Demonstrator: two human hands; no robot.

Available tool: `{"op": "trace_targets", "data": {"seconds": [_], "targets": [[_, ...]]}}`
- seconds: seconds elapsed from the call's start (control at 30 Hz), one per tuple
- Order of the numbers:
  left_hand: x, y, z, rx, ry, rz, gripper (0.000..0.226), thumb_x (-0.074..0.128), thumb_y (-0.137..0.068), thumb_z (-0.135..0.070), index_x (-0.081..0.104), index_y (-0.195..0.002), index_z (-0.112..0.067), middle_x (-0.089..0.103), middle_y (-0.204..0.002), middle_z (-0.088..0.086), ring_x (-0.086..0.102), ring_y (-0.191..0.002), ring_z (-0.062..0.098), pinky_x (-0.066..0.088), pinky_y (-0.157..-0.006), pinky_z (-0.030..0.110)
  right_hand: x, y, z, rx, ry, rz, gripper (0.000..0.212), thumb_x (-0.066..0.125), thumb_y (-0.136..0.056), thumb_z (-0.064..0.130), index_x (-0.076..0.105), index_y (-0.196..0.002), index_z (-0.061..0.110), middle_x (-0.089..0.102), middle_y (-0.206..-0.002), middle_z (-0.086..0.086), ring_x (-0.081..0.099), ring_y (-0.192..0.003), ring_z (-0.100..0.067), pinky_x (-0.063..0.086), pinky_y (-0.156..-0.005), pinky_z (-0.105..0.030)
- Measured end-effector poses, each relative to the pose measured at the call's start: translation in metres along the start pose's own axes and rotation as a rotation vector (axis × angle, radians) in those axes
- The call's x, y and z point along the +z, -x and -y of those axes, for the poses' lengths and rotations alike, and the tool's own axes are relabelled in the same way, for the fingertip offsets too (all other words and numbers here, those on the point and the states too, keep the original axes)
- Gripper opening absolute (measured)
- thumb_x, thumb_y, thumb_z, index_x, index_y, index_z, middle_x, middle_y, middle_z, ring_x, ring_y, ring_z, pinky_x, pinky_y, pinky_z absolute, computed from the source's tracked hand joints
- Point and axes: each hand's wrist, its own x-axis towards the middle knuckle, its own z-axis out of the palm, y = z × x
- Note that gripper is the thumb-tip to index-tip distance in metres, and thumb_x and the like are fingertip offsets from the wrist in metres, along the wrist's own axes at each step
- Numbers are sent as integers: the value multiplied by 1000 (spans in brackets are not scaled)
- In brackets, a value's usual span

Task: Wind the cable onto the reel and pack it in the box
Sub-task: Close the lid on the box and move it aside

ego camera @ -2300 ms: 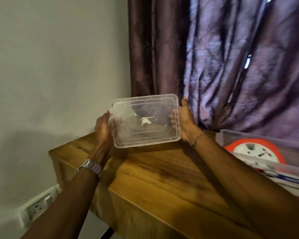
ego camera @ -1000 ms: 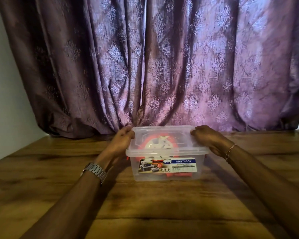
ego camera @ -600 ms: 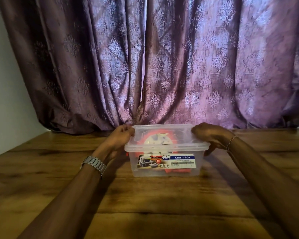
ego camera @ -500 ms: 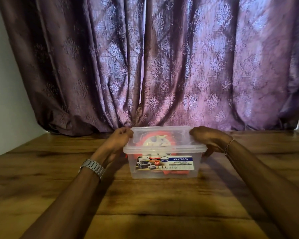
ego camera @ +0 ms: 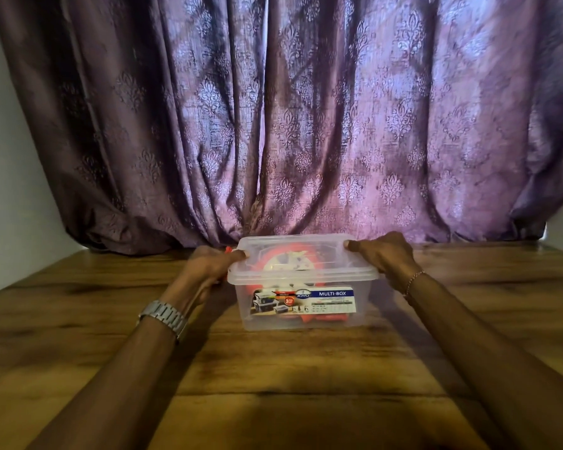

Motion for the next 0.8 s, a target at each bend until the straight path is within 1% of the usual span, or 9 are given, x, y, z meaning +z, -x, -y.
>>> {"op": "trace_targets", "data": {"seconds": [0.13,0.23,0.33,0.4,0.47,0.53,0.63,0.7,0.8], "targets": [[6,5,-3,-37,78,-2,31,71,-93,-11,69,-112,13,71,-94,22,62,-62,25,50,-51,26,3,9,-1,235,-464,338,26,72,-81,10,63,-100,-4,73,-86,-16,70,-72,-29,60,-64,-44],[10,14,-3,-77,215,61,8,66,-93,2,63,-99,6,73,-67,17,68,-51,27,54,-39,29,3,15,-3,298,-682,536,18,52,-91,2,57,-107,-3,73,-88,-19,70,-73,-30,60,-61,-41],[12,15,1,-67,354,59,11,59,-92,11,57,-102,7,66,-80,22,67,-53,26,54,-38,30,2,18,-3,309,-738,587,18,45,-93,2,56,-106,-3,72,-88,-20,70,-73,-29,59,-58,-37],[12,14,2,-45,357,52,8,56,-92,13,59,-97,8,63,-84,22,67,-49,23,55,-39,29,1,18,-1,294,-712,579,18,44,-93,1,55,-106,-4,71,-92,-21,69,-76,-29,59,-60,-37],[12,12,4,-42,334,48,19,56,-92,12,59,-110,12,65,-88,23,67,-59,27,58,-45,33,-1,18,0,275,-667,561,17,44,-94,0,55,-107,-5,70,-95,-21,69,-78,-28,58,-64,-38],[12,5,5,-13,236,55,30,58,-93,9,58,-123,15,66,-102,27,64,-72,30,58,-59,38,-2,15,1,262,-618,548,18,44,-95,0,54,-109,-7,69,-98,-22,68,-82,-29,56,-70,-39],[8,-1,1,49,21,79,30,58,-95,4,63,-123,14,68,-115,30,63,-86,31,53,-81,38,0,10,5,154,-352,452,19,48,-93,3,56,-106,-9,67,-107,-25,66,-92,-34,54,-87,-50],[7,-5,2,73,-43,85,27,58,-96,3,65,-120,14,70,-108,26,62,-82,28,52,-77,33,-1,8,8,48,-116,389,20,51,-92,8,59,-100,-8,67,-106,-25,66,-96,-37,52,-91,-54],[7,-5,5,83,-72,87,24,57,-98,0,66,-119,6,70,-97,15,63,-73,19,53,-57,22,-1,6,10,-7,15,402,23,50,-93,14,60,-99,-5,67,-103,-21,66,-94,-34,52,-91,-51]]}}
